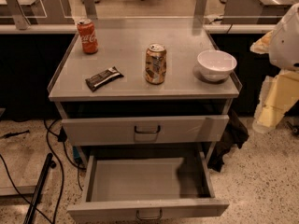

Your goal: Place orange can into middle drawer

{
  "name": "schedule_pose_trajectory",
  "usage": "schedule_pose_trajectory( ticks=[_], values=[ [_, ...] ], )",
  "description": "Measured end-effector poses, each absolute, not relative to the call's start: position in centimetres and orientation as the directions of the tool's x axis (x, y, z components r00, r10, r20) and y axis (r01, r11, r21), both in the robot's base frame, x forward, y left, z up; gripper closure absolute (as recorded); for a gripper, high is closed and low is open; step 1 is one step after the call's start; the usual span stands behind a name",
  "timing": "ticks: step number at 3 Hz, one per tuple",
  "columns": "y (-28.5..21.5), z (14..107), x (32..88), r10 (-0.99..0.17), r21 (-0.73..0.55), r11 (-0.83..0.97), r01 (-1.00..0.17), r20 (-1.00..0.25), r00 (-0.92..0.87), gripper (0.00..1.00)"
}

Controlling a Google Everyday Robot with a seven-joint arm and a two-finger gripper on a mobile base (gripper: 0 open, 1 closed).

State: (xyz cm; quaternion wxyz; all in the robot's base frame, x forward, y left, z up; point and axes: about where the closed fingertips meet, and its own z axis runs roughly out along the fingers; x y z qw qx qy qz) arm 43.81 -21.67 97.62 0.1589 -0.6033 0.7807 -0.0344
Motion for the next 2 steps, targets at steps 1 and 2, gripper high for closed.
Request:
schedule_pose_trajectory(
  ticks=[1,2],
  values=[
    [-21.7,97.6,43.8,-0.953,-0.245,0.27,-0.931,-0.207,-0.222,0.0],
    [-21.1,97.3,45.4,-0.945,-0.257,0.285,-0.924,-0.238,-0.225,0.0]
  ],
)
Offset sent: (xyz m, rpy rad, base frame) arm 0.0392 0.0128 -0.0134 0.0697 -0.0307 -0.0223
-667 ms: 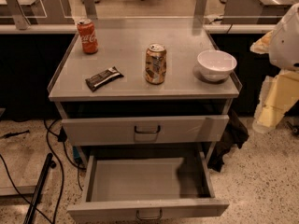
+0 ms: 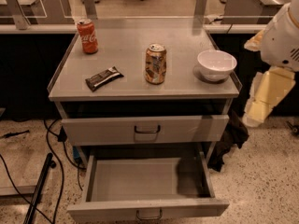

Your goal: Place orange can into middle drawer

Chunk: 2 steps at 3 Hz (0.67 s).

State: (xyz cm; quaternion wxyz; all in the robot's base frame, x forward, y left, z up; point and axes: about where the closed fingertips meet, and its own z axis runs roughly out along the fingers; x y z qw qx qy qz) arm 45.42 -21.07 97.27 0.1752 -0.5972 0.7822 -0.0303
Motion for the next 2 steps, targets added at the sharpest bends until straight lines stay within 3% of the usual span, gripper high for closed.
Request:
schedule_pose_trajectory(
  ticks=[2],
  values=[
    [-19.0,95.8,51.5,-0.9,-0.284,0.377,-0.881,-0.339,-0.275,0.0]
  ],
)
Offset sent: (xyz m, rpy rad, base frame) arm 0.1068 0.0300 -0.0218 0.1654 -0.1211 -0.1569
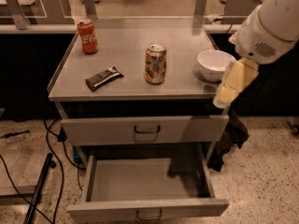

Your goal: Place orange can into middle drawer

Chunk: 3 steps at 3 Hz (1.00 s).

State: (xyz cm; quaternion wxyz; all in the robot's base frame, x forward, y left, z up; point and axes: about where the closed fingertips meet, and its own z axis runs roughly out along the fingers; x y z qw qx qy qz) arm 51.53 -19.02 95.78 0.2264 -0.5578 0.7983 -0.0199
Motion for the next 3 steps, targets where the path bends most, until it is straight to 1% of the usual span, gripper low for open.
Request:
schedule_pose_trajectory(
  ticks=[1,2,3],
  values=[
    [-17.2,95.2,55.3,-0.856,-0.293,0.447,-0.845,-0.416,-0.308,0.0],
    [-17.2,95.2,55.3,-0.855,-0.293,0.447,-0.845,-0.416,-0.308,0.0],
    [-17.7,93.3,55.4,-0.831,-0.251,0.487,-0.836,-0.43,-0.355,0.0]
  ],
)
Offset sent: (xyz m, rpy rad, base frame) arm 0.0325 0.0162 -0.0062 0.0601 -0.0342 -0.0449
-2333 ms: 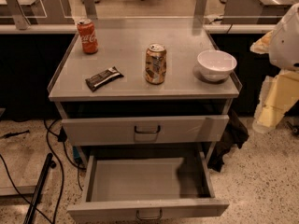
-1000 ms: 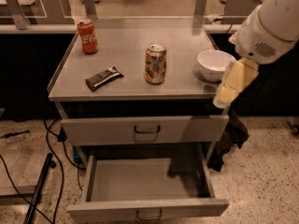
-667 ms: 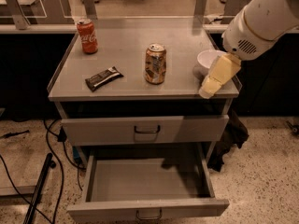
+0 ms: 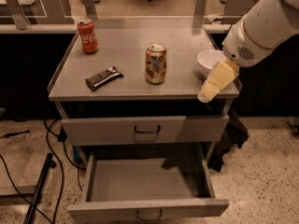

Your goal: Place orange can into middle drawer

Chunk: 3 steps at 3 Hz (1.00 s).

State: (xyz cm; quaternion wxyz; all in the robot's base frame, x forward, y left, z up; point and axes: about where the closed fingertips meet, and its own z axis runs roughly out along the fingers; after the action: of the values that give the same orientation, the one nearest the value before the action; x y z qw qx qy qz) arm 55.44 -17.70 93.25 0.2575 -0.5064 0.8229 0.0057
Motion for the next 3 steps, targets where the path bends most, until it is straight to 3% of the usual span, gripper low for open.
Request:
schedule_pose_trajectory(
  ticks=[3],
  values=[
    [-14.4,91.2,62.3,-0.697,-0.204,0.587,-0.783,-0.62,-0.36,0.0]
  ],
)
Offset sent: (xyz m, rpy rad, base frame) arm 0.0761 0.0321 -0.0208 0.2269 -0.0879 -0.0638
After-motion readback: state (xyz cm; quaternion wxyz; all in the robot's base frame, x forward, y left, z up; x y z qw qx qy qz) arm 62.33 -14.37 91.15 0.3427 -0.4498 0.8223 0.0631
